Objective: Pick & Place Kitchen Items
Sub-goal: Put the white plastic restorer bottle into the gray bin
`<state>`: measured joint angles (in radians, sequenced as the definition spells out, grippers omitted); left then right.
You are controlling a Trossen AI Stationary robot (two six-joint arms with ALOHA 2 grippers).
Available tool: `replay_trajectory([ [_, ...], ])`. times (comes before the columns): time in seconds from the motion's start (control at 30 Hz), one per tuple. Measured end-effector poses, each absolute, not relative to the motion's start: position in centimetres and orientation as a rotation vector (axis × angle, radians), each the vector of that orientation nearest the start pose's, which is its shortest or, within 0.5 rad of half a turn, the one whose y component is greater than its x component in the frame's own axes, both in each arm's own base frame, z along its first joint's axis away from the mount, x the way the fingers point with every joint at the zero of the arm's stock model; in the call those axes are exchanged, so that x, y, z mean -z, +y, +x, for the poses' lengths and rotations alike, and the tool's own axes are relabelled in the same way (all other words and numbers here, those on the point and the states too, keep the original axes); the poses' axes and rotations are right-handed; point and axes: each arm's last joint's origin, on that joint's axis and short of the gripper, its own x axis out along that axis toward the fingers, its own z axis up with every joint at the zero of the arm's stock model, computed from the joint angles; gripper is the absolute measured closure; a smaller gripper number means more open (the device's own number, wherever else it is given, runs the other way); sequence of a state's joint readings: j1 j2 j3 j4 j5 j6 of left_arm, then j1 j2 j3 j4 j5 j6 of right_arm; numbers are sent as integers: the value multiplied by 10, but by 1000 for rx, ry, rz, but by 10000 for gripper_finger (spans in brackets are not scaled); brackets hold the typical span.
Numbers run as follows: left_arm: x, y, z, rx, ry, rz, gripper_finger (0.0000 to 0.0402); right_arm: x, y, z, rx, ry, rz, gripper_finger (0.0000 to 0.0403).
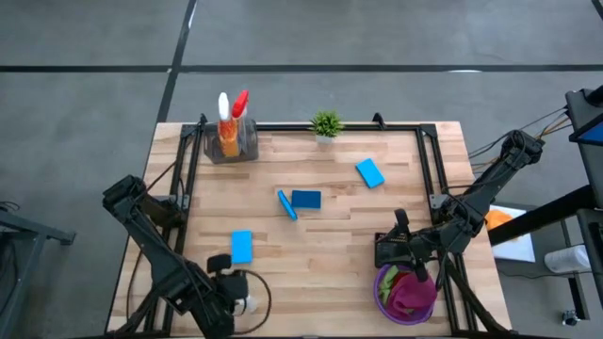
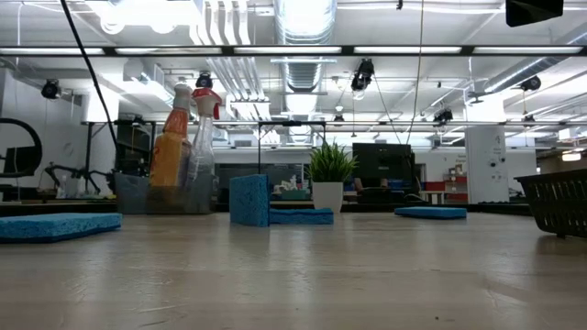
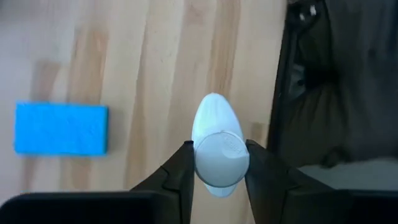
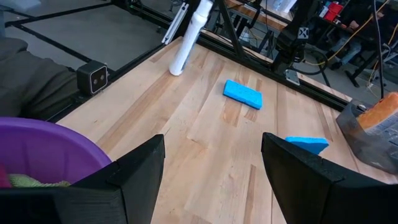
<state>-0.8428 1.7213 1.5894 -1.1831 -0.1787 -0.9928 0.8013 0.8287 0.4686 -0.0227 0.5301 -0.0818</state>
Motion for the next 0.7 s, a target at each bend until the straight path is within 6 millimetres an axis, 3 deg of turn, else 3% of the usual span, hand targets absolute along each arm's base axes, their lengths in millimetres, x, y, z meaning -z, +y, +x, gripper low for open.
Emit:
replay_trajectory([
  [0.1,-303,-241,224,-147,1292,-317,296,-233,118,134,-281,291,-317,138],
  [0.3,-311,-231,221,-219,1278,-381,296,-233,118,134,-281,291,-318,138],
  [0.53,-329,-229,224,-178,993,-323,296,-233,118,134,-281,291,-318,138],
  [0.7,-319,-237,228,-139,804,-184,296,-233,118,134,-281,292,-318,138],
])
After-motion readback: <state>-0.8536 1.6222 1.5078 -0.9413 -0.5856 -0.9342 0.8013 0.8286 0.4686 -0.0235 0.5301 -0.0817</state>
